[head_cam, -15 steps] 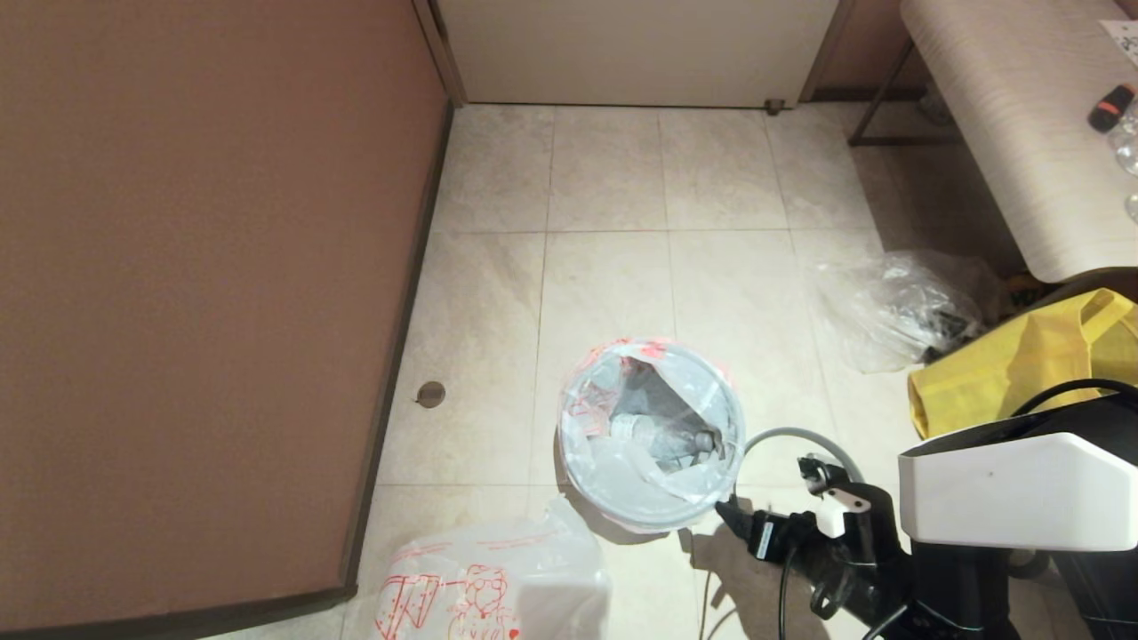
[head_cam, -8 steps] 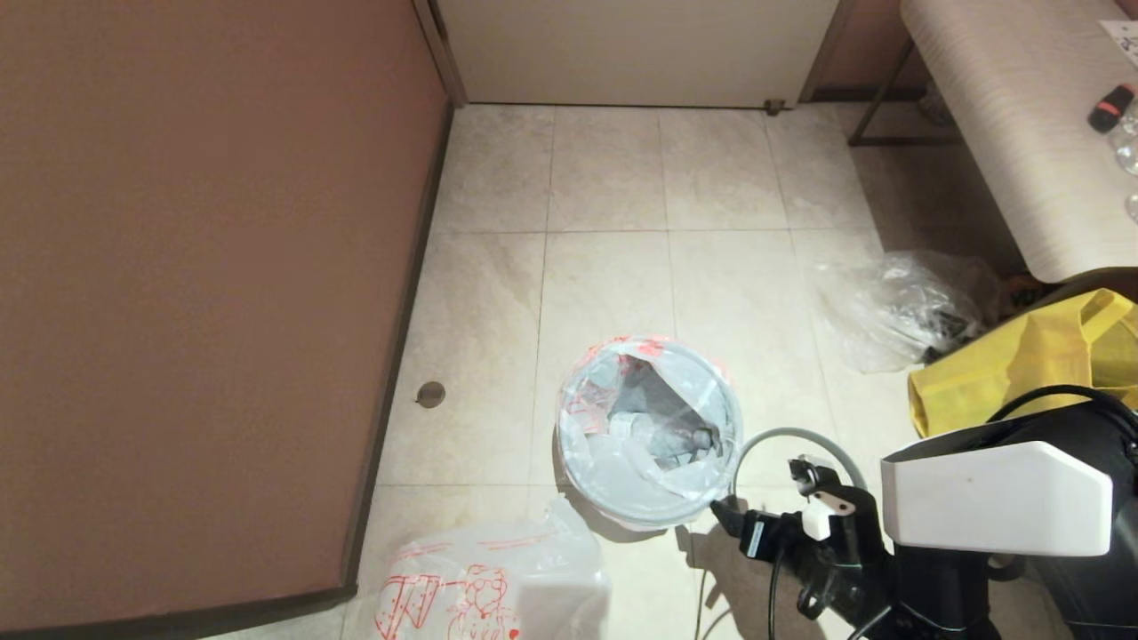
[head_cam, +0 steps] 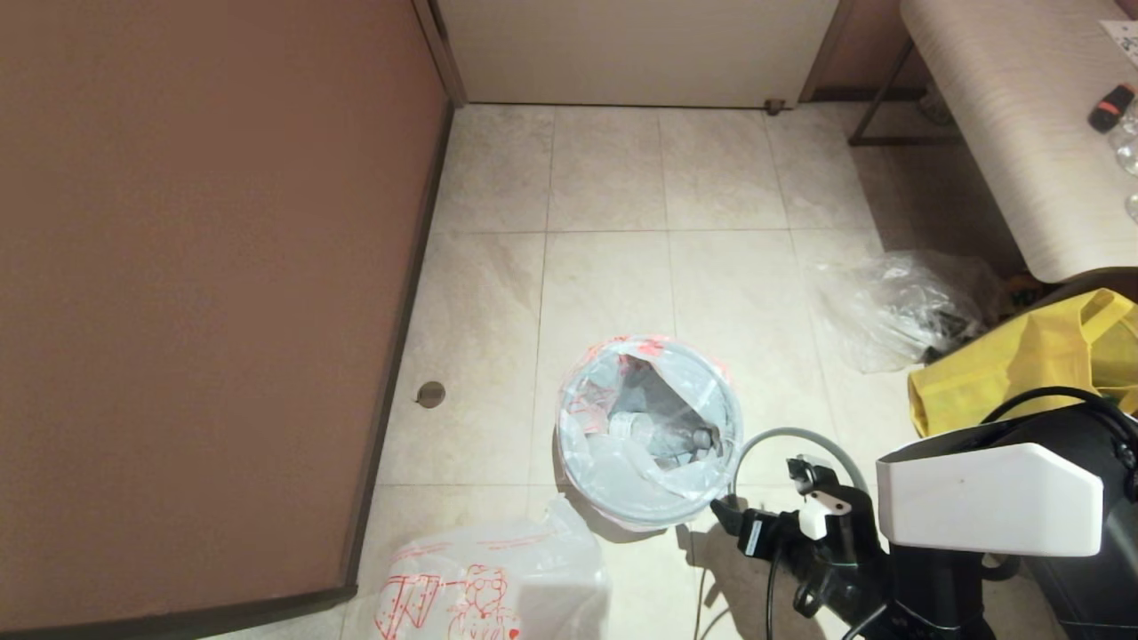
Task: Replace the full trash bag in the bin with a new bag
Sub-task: Place the trash bag on the floor
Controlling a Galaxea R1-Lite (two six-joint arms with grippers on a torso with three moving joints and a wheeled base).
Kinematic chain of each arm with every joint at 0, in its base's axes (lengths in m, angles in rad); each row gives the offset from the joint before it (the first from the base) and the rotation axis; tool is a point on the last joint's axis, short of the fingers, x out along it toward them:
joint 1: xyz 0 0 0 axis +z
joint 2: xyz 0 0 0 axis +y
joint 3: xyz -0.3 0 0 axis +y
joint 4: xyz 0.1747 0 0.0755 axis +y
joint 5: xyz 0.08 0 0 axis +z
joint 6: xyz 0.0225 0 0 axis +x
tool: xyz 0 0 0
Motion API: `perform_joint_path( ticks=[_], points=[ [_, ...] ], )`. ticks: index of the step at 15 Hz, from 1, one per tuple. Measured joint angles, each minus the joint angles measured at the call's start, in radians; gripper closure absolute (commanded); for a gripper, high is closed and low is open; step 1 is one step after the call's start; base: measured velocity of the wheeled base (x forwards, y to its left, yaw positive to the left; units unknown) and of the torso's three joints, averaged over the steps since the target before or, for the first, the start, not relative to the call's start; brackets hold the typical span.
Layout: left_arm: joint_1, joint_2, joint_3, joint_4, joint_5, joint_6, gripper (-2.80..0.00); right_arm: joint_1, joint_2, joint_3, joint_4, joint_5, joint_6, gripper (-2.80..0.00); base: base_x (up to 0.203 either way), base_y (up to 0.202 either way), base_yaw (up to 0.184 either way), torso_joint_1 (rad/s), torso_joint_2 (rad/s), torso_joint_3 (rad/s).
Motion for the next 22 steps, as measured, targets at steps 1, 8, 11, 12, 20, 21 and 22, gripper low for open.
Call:
perform_joint_path(
  ticks=[1,8,11,12,20,21,22],
  points=[
    [0.0,0.0,0.0,0.0,0.0,0.0,0.0,0.0,0.002,-0.004,0.0,-0.006,-0.001,-2.8,0.0,0.0,0.0,0.0,0.0,0.0],
    [0.0,0.0,0.0,0.0,0.0,0.0,0.0,0.011,0.024,-0.055,0.054,-0.098,-0.061,-2.8,0.0,0.0,0.0,0.0,0.0,0.0],
    [0.0,0.0,0.0,0.0,-0.001,0.0,0.0,0.014,0.026,-0.06,0.057,-0.1,-0.07,-2.8,0.0,0.0,0.0,0.0,0.0,0.0],
    [0.0,0.0,0.0,0.0,0.0,0.0,0.0,0.014,0.027,-0.06,0.057,-0.107,-0.071,-2.8,0.0,0.0,0.0,0.0,0.0,0.0],
    [0.0,0.0,0.0,0.0,-0.001,0.0,0.0,0.007,-0.009,0.013,0.043,-0.11,-0.141,-2.8,0.0,0.0,0.0,0.0,0.0,0.0],
    [0.0,0.0,0.0,0.0,0.0,0.0,0.0,-0.003,-0.02,0.034,0.034,-0.11,-0.149,-2.8,0.0,0.0,0.0,0.0,0.0,0.0],
    [0.0,0.0,0.0,0.0,-0.001,0.0,0.0,-0.012,-0.032,0.054,0.026,-0.109,-0.152,-2.8,0.0,0.0,0.0,0.0,0.0,0.0]
  ],
)
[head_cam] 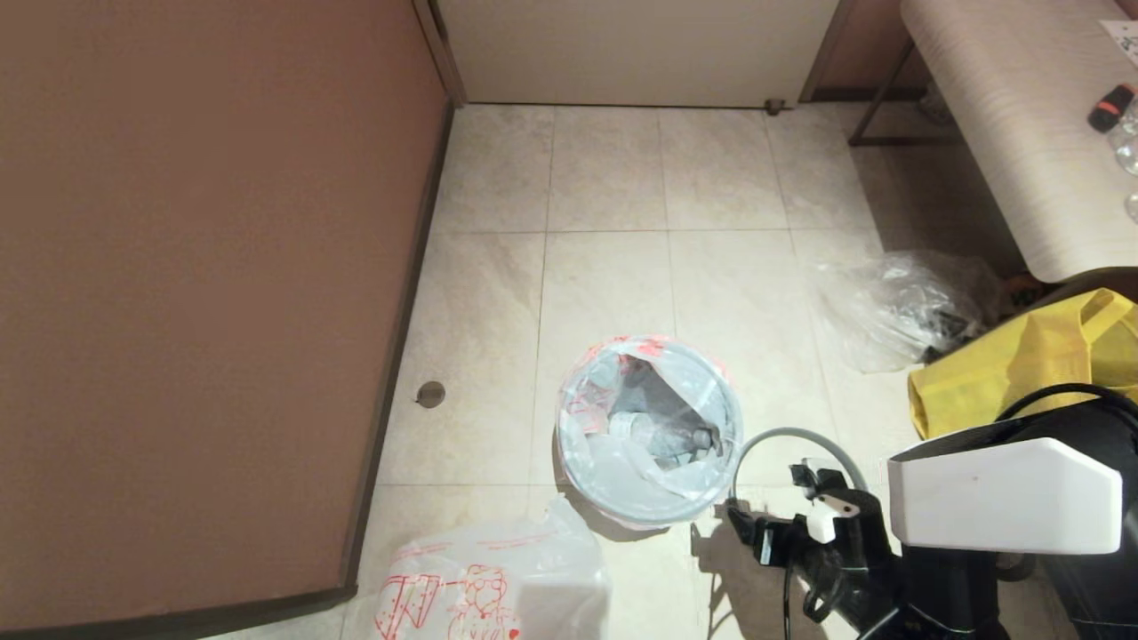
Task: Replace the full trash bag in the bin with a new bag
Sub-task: Place the trash bag on the floor
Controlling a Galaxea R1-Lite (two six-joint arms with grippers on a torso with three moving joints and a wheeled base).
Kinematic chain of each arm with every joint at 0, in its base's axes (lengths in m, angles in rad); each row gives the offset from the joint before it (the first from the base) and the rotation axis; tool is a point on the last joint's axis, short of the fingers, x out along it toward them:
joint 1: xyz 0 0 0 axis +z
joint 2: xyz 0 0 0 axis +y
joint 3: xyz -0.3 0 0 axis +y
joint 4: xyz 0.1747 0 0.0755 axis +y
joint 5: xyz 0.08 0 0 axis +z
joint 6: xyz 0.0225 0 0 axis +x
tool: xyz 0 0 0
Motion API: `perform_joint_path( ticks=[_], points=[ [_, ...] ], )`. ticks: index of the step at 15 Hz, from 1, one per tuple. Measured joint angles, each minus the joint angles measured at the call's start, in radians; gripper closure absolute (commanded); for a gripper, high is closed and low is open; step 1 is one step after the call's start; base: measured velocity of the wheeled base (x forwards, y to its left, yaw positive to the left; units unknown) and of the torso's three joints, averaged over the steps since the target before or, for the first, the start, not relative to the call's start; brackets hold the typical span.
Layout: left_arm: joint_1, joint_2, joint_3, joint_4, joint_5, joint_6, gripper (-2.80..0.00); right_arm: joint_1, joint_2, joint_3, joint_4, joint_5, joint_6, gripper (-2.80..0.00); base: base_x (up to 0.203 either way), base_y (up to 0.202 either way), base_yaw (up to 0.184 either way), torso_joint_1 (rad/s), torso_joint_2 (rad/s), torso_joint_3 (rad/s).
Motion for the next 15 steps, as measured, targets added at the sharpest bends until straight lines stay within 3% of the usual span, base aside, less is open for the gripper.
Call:
perform_joint_path(
  ticks=[8,13,14,15],
  points=[
    [0.0,0.0,0.0,0.0,0.001,0.0,0.0,-0.044,-0.092,0.163,-0.004,-0.005,-0.007,-2.8,0.0,0.0,0.0,0.0,0.0,0.0],
    [0.0,0.0,0.0,0.0,0.001,-0.001,0.0,-0.038,-0.322,0.319,0.015,-0.082,-0.12,-2.8,0.0,0.0,0.0,0.0,0.0,0.0],
    [0.0,0.0,0.0,0.0,0.001,-0.001,0.0,-0.036,-0.379,0.348,0.027,-0.097,-0.165,0.0,0.0,0.0,0.0,0.0,0.0,0.0],
    [0.0,0.0,0.0,0.0,0.001,0.0,0.0,-0.033,-0.424,0.371,0.036,-0.117,-0.214,0.0,0.0,0.0,0.0,0.0,0.0,0.0]
  ],
)
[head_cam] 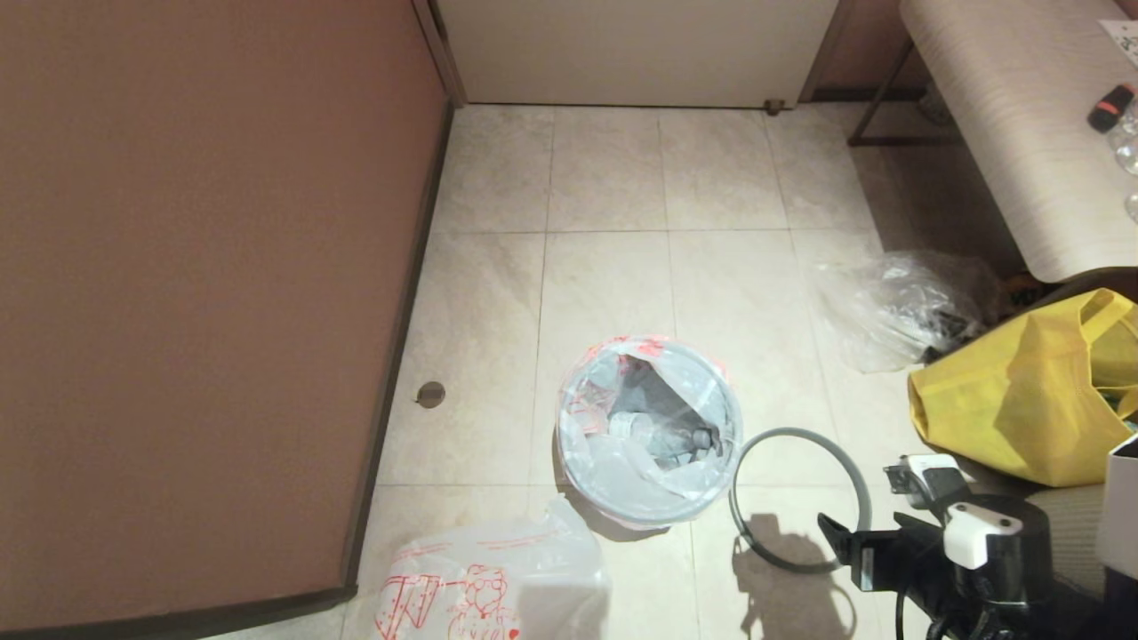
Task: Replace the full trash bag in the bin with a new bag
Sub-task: Place the trash bag on the floor
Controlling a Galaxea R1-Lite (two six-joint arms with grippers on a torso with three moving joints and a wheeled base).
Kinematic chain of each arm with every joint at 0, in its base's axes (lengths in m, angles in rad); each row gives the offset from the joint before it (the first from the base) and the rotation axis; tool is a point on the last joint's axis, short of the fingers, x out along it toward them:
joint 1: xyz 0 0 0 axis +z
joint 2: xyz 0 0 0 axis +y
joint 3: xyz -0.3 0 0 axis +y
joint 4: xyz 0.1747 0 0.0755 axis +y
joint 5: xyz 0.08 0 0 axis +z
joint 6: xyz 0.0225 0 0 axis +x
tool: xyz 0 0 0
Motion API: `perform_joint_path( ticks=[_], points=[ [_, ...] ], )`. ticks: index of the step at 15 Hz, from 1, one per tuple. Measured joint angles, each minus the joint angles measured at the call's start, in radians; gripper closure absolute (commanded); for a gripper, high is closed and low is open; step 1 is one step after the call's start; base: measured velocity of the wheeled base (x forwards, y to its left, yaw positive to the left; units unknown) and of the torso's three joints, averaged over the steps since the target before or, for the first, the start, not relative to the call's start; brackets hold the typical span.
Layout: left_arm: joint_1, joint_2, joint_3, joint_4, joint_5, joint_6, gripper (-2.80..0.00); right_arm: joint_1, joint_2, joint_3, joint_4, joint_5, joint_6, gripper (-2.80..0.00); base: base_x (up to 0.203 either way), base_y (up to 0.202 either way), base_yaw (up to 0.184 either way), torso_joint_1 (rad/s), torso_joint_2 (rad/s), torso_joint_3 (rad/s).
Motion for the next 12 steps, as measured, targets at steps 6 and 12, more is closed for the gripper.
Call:
perform_joint_path(
  ticks=[6,12],
  points=[
    [0.0,0.0,0.0,0.0,0.0,0.0,0.0,0.14,-0.13,0.017,0.075,-0.095,-0.031,0.0,0.0,0.0,0.0,0.0,0.0,0.0],
    [0.0,0.0,0.0,0.0,0.0,0.0,0.0,0.323,-0.221,-0.114,0.458,-0.186,0.043,0.0,0.0,0.0,0.0,0.0,0.0,0.0]
  ],
)
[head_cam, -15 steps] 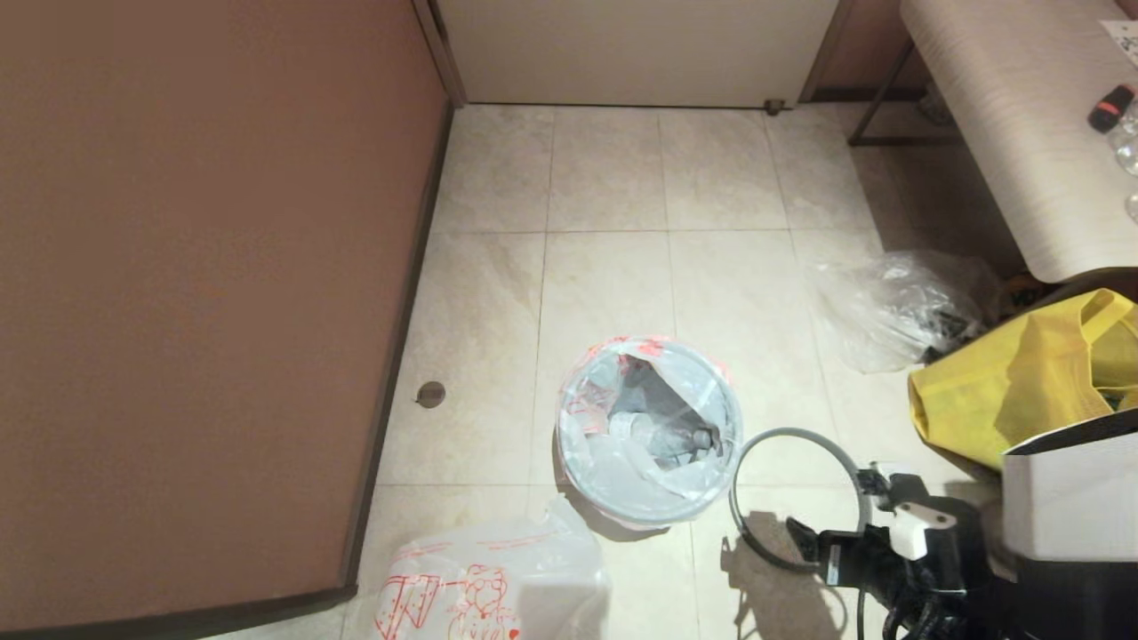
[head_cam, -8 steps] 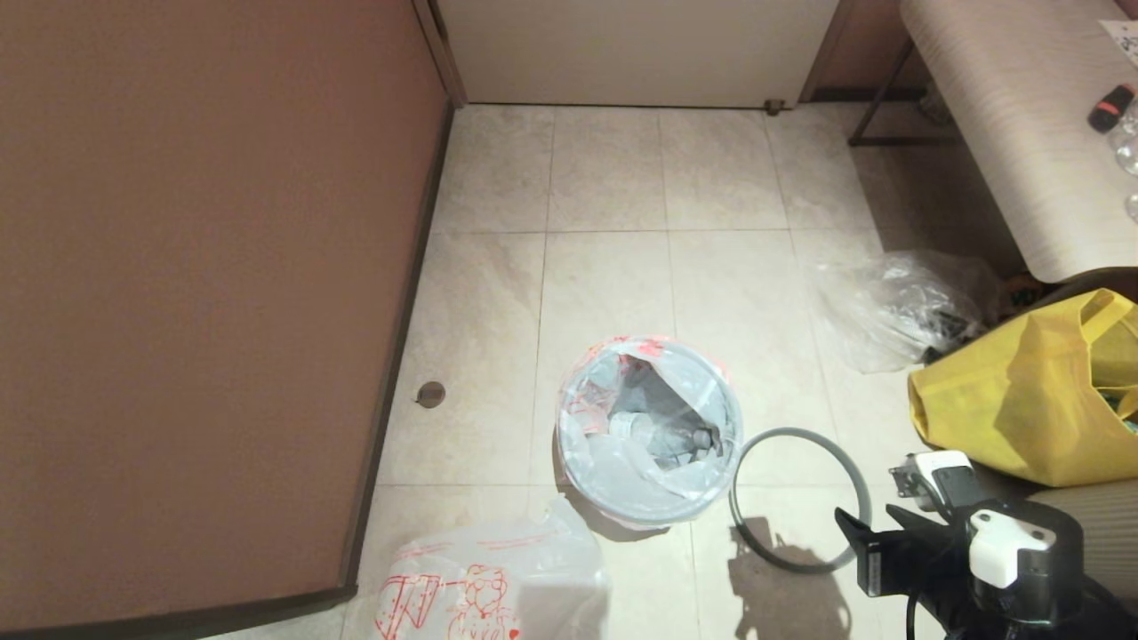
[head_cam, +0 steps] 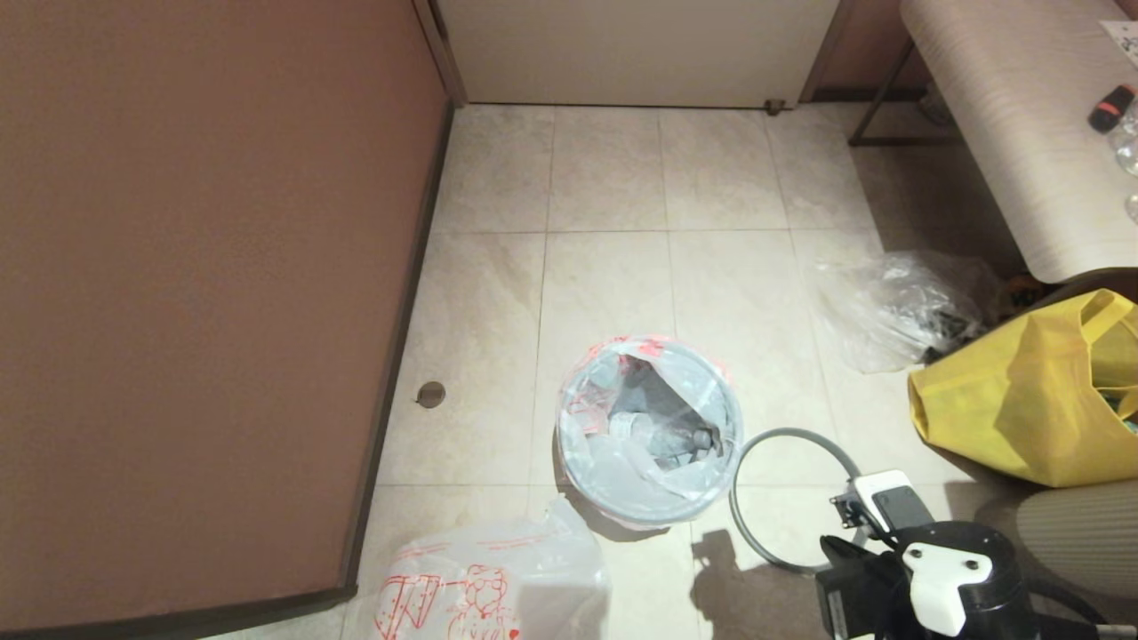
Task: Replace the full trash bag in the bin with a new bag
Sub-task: Place the trash bag on the floor
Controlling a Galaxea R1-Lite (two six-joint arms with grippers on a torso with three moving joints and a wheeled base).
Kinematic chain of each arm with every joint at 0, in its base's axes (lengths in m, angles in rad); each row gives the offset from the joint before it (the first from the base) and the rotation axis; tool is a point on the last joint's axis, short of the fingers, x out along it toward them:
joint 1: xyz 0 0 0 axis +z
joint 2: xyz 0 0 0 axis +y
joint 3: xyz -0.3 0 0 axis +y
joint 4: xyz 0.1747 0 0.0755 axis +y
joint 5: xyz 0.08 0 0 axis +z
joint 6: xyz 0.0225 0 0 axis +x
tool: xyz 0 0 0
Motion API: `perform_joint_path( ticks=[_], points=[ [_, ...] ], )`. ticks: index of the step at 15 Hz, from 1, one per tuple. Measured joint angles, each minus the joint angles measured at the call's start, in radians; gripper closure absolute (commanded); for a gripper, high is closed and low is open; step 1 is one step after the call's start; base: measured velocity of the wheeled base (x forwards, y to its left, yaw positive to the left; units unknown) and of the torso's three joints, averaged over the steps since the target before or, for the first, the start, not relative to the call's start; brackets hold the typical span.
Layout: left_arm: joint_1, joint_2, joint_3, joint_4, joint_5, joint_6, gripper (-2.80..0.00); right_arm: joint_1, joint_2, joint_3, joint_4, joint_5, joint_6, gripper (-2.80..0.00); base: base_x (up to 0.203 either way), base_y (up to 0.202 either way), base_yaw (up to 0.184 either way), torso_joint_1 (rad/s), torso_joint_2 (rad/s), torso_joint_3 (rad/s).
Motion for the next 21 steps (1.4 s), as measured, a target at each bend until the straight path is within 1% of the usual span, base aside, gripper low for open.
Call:
perform_joint_path(
  ticks=[1,3,5,6,7,9,11,13,14,15,17,21],
  points=[
    [0.0,0.0,0.0,0.0,0.0,0.0,0.0,0.037,-0.002,-0.01,0.083,0.001,0.064,0.0,0.0,0.0,0.0,0.0,0.0,0.0],
    [0.0,0.0,0.0,0.0,0.0,0.0,0.0,0.086,-0.003,-0.074,0.291,0.028,0.226,0.0,0.0,0.0,0.0,0.0,0.0,0.0],
    [0.0,0.0,0.0,0.0,0.0,0.0,0.0,0.096,-0.005,-0.155,0.472,0.079,0.351,0.0,0.0,0.0,0.0,0.0,0.0,0.0],
    [0.0,0.0,0.0,0.0,0.0,0.0,0.0,0.082,-0.004,-0.183,0.513,0.104,0.379,0.0,0.0,0.0,0.0,0.0,0.0,0.0],
    [0.0,0.0,0.0,0.0,0.0,0.0,0.0,0.06,-0.001,-0.207,0.524,0.146,0.399,-2.8,0.0,0.0,0.0,0.0,0.0,0.0],
    [0.0,0.0,0.0,0.0,0.0,0.0,0.0,-0.011,0.004,-0.249,0.526,0.259,0.418,-2.8,0.0,0.0,0.0,0.0,0.0,0.0],
    [0.0,0.0,0.0,0.0,0.0,0.0,0.0,-0.093,0.023,-0.317,0.526,0.355,0.388,-2.8,0.0,0.0,0.0,0.0,0.0,0.0],
    [0.0,0.0,0.0,0.0,0.0,0.0,0.0,-0.152,0.069,-0.373,0.51,0.413,0.352,-2.8,0.0,0.0,0.0,0.0,0.0,0.0],
    [0.0,0.0,0.0,0.0,0.0,0.0,0.0,-0.178,0.101,-0.394,0.481,0.439,0.342,-2.8,0.0,0.0,0.0,0.0,0.0,0.0],
    [0.0,0.0,0.0,0.0,0.0,0.0,0.0,-0.197,0.138,-0.415,0.439,0.46,0.337,-2.8,0.0,0.0,0.0,0.0,0.0,0.0],
    [0.0,0.0,0.0,0.0,0.0,0.0,0.0,-0.22,0.21,-0.449,0.368,0.475,0.333,-2.8,0.0,0.0,0.0,0.0,0.0,0.0],
    [0.0,0.0,0.0,0.0,0.0,0.0,0.0,-0.241,0.289,-0.485,0.35,0.478,0.319,-2.8,0.0,0.0,0.0,0.0,0.0,0.0]
  ],
)
